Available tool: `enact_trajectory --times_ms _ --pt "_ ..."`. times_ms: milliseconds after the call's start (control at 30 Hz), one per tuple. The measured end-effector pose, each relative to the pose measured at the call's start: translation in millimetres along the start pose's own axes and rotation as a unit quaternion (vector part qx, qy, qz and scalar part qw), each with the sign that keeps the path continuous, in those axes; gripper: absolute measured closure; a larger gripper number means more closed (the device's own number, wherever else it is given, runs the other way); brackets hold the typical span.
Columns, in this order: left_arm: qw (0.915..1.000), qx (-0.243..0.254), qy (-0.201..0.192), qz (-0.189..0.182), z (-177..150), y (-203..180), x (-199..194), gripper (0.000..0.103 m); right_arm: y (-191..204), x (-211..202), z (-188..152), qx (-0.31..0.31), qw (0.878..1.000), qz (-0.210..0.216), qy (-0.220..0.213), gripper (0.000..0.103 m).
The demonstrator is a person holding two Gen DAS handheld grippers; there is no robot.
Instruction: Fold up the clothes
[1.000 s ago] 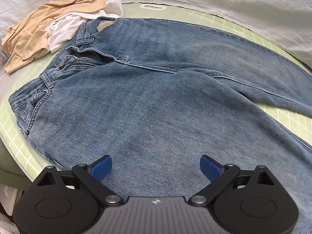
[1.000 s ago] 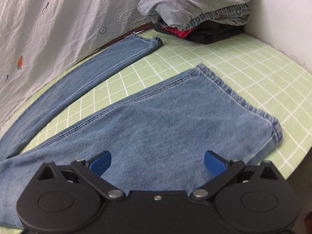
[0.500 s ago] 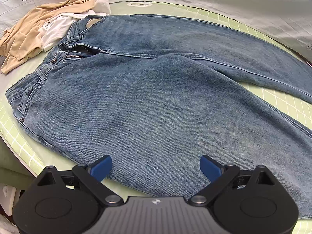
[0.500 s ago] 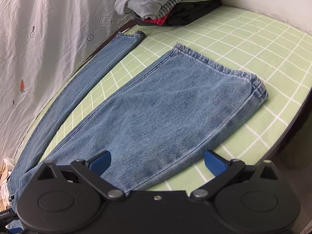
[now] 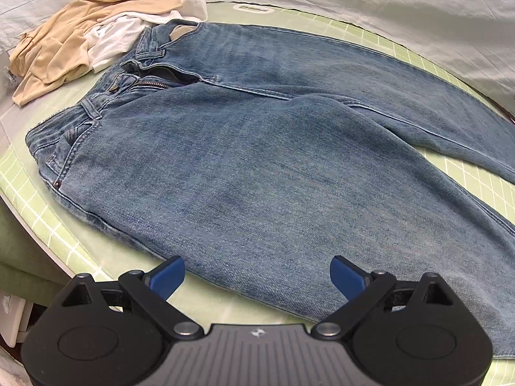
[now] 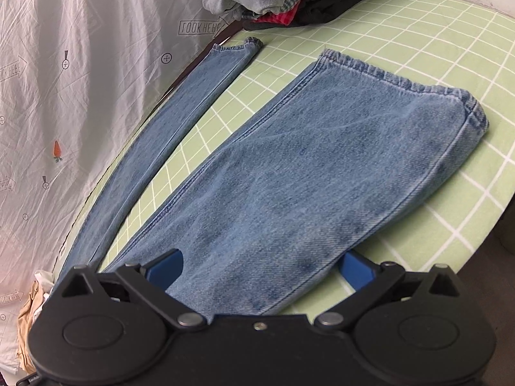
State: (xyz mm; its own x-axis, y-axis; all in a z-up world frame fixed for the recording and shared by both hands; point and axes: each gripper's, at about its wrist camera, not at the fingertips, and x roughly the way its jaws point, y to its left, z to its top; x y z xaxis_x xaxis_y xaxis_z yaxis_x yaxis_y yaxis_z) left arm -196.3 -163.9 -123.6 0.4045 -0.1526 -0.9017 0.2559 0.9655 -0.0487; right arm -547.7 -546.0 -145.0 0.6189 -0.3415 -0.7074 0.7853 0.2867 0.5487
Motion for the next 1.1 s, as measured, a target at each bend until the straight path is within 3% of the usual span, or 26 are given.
enact_trajectory --times_ms 467,733,967,1100 --pt "0.9966 -0.077 0.003 -0.028 32.8 90.1 12.9 0.006 43.0 17.7 -26.9 0.091 0.996 0.007 -0.016 0.0" --pt "0.993 -0.117 0.0 -0.02 64.2 142.3 28.1 0.006 88.4 31.3 -51.7 0.083 0.996 -0.025 -0.025 0.0" --pt "0.9938 -0.11 -0.015 -0.008 96.5 183.0 38.7 0.006 107.4 33.8 -67.7 0.114 0.989 -0.064 -0.069 0.0" --pt "0.9934 -0.111 -0.013 -0.024 108.7 204.3 47.1 0.006 113.2 35.5 -72.4 0.136 0.983 -0.083 -0.093 0.0"
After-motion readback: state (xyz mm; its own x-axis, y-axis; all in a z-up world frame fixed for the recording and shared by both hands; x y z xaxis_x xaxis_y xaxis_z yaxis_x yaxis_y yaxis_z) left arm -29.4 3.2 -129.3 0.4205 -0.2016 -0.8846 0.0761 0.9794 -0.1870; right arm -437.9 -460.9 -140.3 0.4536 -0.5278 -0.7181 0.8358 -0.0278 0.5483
